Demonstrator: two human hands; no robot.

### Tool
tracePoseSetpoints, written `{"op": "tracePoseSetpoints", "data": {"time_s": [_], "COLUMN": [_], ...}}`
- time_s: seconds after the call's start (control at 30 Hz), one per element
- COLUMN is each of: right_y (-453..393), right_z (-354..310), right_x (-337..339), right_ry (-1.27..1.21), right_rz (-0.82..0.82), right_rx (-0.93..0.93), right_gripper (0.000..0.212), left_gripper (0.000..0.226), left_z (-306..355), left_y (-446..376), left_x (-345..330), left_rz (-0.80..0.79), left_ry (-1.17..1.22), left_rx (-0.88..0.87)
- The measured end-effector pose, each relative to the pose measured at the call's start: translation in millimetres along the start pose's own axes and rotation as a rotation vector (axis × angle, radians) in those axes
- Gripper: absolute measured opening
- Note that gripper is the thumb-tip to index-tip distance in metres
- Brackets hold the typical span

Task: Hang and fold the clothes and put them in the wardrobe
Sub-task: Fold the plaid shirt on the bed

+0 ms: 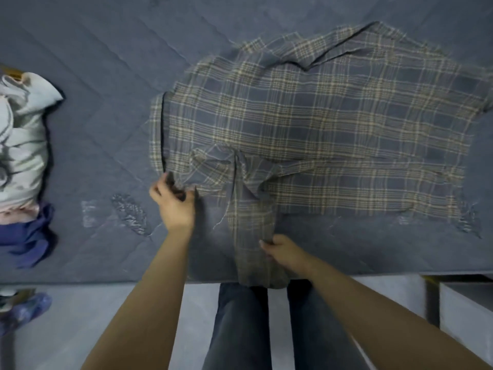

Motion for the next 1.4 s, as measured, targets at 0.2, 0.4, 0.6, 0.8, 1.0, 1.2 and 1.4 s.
{"op": "tracePoseSetpoints", "data": {"time_s": [0.2,0.4,0.6,0.8,1.0,1.2,1.4], "right_y": [35.5,3.4,-34.1,-14.4,-13.8,-0.8,49.4], "right_z": [-74.5,-195.0,-210.8,-123.1,-68.6,-111.8,-184.1], "right_x": [99.5,178.2,167.6,96.5,96.7,165.0,218.9], "right_ry": [0.112,0.967,1.018,-0.318,-1.467,-1.535,-1.273], "right_rz": [0.289,0.53,0.718,0.717,0.688,0.858,0.738], "right_rx": [0.067,0.22,0.2,0.083,0.148,0.261,0.702], "right_gripper": [0.017,0.017,0.039,0.027,0.068,0.035,0.047], "left_gripper": [0.024,0.025,0.012,0.016,0.057,0.055,0.051], "left_z": [-24.3,-13.9,15.4,31.1,63.8,104.6,124.9], "left_y": [-31.6,-40.4,-24.1,12.3,30.4,20.5,16.8], "left_x": [22.0,32.7,15.7,-46.1,-94.8,-113.8,-115.1], "left_rz": [-0.098,-0.024,-0.027,-0.518,-0.985,-0.917,-0.71], "left_ry": [-0.263,-0.326,-0.219,0.22,0.765,0.845,0.965], "left_rx": [-0.033,-0.187,-0.371,0.129,0.558,0.817,1.211]}}
Point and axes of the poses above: each hand's wrist, its own y-axis away from the middle knuckle, its own x-axis out of the back of the hand, z = x × y, the point moved 5 cm from there along -y, towards the middle knuckle, and after that the axes turned 9 degrees about x, right-handed, at the moved point
